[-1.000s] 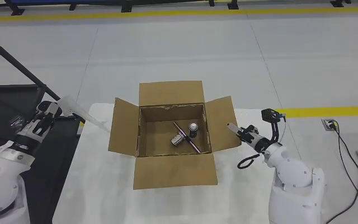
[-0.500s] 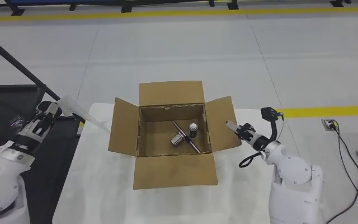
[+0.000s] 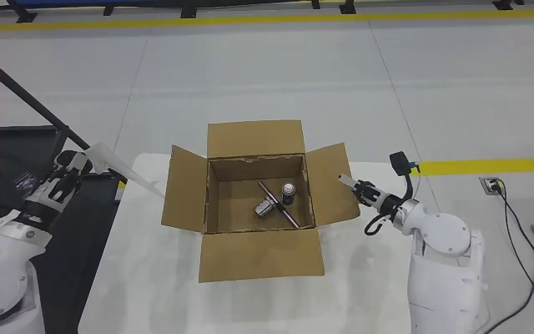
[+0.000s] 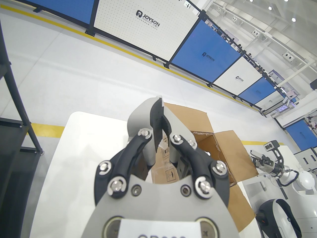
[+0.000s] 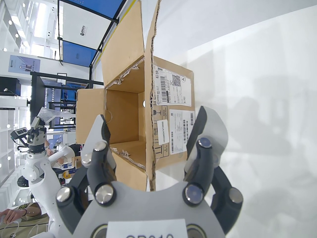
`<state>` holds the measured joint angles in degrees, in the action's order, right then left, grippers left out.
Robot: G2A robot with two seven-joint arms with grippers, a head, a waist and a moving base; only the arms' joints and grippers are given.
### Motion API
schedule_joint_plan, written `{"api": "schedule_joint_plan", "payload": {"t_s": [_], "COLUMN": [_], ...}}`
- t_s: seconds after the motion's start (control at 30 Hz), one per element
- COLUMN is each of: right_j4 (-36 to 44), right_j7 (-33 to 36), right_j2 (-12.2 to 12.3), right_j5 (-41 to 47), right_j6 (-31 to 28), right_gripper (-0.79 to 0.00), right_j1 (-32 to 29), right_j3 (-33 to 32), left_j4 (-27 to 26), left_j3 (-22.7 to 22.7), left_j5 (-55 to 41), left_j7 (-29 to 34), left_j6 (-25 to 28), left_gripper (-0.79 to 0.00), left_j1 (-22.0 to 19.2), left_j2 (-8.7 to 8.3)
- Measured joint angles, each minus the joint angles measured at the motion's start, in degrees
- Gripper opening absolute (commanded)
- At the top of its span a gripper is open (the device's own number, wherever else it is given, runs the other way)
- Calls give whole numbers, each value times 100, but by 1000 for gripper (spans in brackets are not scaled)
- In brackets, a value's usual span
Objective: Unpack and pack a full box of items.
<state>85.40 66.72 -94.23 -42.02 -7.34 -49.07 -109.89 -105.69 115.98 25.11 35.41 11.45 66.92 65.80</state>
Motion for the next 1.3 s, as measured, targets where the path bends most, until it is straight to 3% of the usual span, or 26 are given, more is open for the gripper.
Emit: {"api": "schedule_joint_plan", "payload": {"t_s": [0.17,0.27,0.33,0.47,0.87,0.9,0.97,1.2,1.3], "right_j4": [-93,-117,-105,-20,355,412,493,1075,1503], "right_j7": [195,221,244,288,245,215,124,-988,-1394], "right_j2": [107,168,206,279,486,506,535,605,616], "right_j5": [138,210,338,587,1042,1052,1024,1665,1623], "right_j6": [7,-20,-44,-97,-203,-203,-158,-144,-220], "right_gripper": [-548,-723,-782,-757,-785,-643,0,0,0], "right_j1": [24,12,-20,-134,-636,-690,-759,-1232,-1455], "right_j3": [47,86,100,109,251,266,282,-28,135], "left_j4": [0,0,0,0,0,0,0,0,0], "left_j3": [0,0,0,0,0,0,0,0,0], "left_j5": [0,0,0,0,0,0,0,0,0], "left_j7": [0,0,0,0,0,0,0,0,0], "left_j6": [0,0,0,0,0,0,0,0,0], "left_gripper": [-785,-785,-785,-785,-785,-785,-785,-785,-785], "left_j1": [0,0,0,0,0,0,0,0,0], "left_j2": [0,0,0,0,0,0,0,0,0]}}
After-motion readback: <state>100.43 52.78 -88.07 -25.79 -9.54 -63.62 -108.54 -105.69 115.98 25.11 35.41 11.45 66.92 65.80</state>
